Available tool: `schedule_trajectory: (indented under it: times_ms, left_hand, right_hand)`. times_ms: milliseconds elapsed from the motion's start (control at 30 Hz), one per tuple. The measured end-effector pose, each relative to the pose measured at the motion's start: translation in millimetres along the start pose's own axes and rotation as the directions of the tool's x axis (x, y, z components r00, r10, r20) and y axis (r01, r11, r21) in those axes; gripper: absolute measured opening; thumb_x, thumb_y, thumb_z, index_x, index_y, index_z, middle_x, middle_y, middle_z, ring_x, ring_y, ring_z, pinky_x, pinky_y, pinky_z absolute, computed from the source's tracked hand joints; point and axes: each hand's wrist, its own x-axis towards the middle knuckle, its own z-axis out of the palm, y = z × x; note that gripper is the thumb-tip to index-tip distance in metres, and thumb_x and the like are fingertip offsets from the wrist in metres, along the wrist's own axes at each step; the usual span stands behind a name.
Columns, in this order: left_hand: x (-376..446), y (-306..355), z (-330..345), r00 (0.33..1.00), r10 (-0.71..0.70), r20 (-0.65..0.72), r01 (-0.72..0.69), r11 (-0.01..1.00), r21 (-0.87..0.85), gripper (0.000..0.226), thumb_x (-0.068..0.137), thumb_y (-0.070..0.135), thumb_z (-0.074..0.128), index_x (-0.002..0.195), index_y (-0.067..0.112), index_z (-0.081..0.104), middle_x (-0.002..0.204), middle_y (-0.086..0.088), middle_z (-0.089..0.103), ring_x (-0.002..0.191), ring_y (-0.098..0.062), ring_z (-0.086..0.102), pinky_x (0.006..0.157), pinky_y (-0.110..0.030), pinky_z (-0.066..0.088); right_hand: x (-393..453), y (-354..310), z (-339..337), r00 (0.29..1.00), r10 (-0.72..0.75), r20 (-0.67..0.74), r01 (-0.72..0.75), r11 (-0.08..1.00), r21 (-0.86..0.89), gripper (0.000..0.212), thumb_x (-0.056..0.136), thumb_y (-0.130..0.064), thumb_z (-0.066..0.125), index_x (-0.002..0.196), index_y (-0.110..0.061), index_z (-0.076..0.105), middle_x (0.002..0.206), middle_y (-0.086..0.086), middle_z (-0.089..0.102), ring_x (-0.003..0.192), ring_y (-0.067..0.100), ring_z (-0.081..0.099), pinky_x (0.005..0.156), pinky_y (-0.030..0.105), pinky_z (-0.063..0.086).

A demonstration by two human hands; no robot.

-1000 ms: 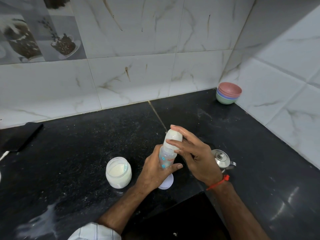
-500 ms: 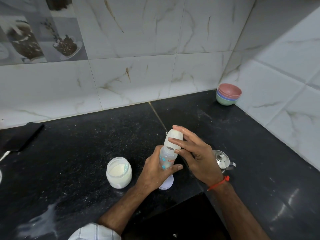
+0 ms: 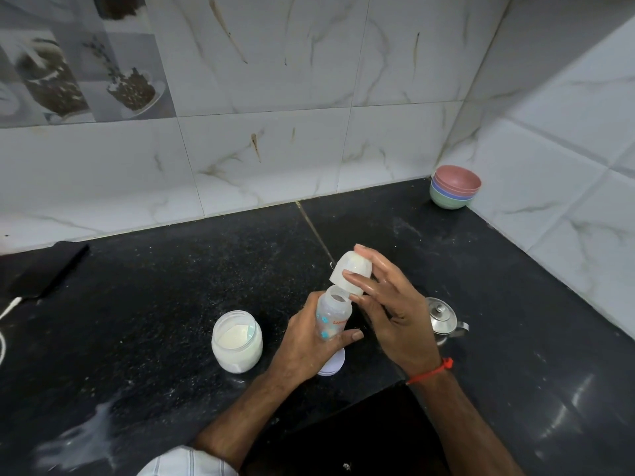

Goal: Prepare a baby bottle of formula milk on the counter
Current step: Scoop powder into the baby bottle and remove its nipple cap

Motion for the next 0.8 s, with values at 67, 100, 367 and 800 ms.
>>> schedule_trajectory:
  times_ms: [67, 100, 367, 800]
  left_hand:
    - [0, -2, 0, 1.0, 0.002, -0.008, -0.002, 1.0, -0.015, 0.068, 0.076, 0.047, 0.087, 0.127, 0.04, 0.042, 0.118, 0.024, 0.058, 0.108, 0.009, 0.059, 0.083, -0.009, 0.05]
    - [-1, -2, 0, 1.0, 0.004, -0.01, -0.004, 1.0, -0.016, 0.069, 0.076, 0.048, 0.087, 0.128, 0.04, 0.042, 0.12, 0.022, 0.059, 0.109, 0.008, 0.06, 0.084, -0.011, 0.051]
    - [-2, -3, -4, 1.0, 0.01, -0.012, -0.01, 1.0, 0.011, 0.068, 0.077, 0.045, 0.088, 0.128, 0.037, 0.044, 0.121, 0.02, 0.06, 0.11, 0.002, 0.061, 0.087, -0.012, 0.05]
    - [1, -6, -6, 1.0, -0.015, -0.006, 0.015, 0.999, 0.029, 0.067, 0.075, 0.046, 0.089, 0.125, 0.042, 0.044, 0.114, 0.023, 0.061, 0.106, 0.012, 0.059, 0.083, -0.006, 0.05]
  right_hand:
    - [1, 0, 0, 0.997, 0.018, 0.07, -0.017, 1.0, -0.001, 0.037, 0.092, 0.009, 0.067, 0.126, -0.007, 0.071, 0.154, 0.009, 0.05, 0.145, 0.021, 0.047, 0.113, 0.035, 0.046]
    - [1, 2, 0, 0.995, 0.029, 0.093, -0.029, 1.0, 0.0, 0.038, 0.092, 0.01, 0.067, 0.126, -0.008, 0.072, 0.154, 0.008, 0.05, 0.145, 0.02, 0.046, 0.114, 0.035, 0.046]
    - [-5, 5, 5, 0.998, 0.033, -0.048, -0.033, 0.999, 0.004, 0.037, 0.09, 0.012, 0.068, 0.124, -0.003, 0.071, 0.151, 0.015, 0.052, 0.143, 0.019, 0.048, 0.113, 0.03, 0.044]
    - [-3, 15, 14, 0.961, 0.273, -0.05, -0.231, 0.886, 0.401, 0.039, 0.089, 0.004, 0.07, 0.125, -0.01, 0.071, 0.15, 0.007, 0.056, 0.137, 0.025, 0.056, 0.107, 0.042, 0.051]
